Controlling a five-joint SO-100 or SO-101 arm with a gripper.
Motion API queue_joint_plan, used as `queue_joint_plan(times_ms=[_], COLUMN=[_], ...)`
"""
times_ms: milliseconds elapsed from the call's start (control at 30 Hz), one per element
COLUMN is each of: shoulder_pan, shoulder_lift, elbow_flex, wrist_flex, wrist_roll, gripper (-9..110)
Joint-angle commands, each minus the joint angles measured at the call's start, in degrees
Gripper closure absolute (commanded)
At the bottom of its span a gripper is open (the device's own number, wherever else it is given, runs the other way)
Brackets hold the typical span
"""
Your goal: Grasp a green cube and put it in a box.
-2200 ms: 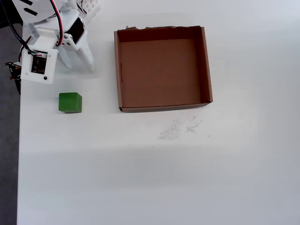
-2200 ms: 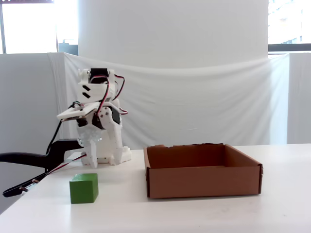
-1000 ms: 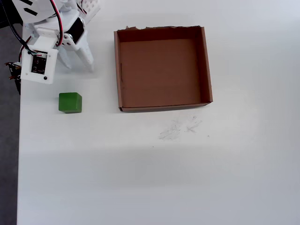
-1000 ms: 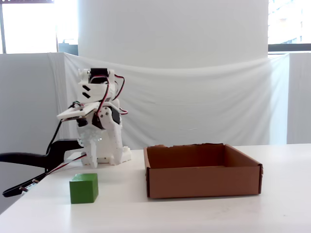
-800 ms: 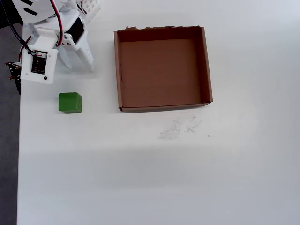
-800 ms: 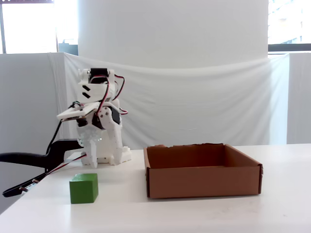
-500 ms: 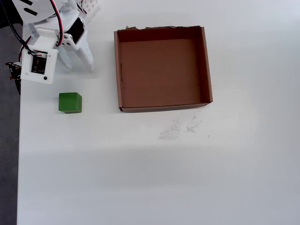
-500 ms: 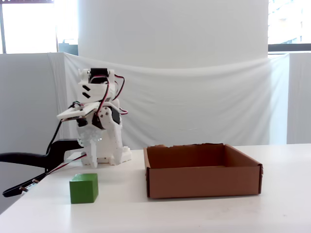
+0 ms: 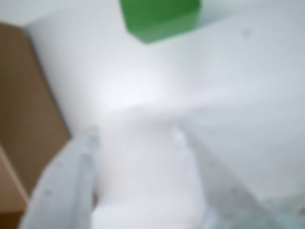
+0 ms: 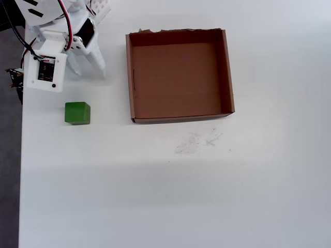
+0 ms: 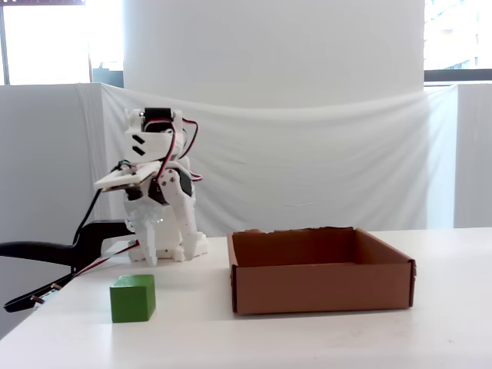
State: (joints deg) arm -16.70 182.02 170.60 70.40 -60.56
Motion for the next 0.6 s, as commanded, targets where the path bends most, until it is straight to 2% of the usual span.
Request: queue_joint_plan(times_ms=[0,300,567], shoulder_pan=[0.0,0.6,3.3], shoulder_lift=[0.4,0.2,-9.7], elbow_flex=[-0.3,-0.4,-10.0], wrist_flex=[0.4,0.7,-3.2], wrist_roll=[0.4,-0.1,-4.6], gripper=[81,81,73])
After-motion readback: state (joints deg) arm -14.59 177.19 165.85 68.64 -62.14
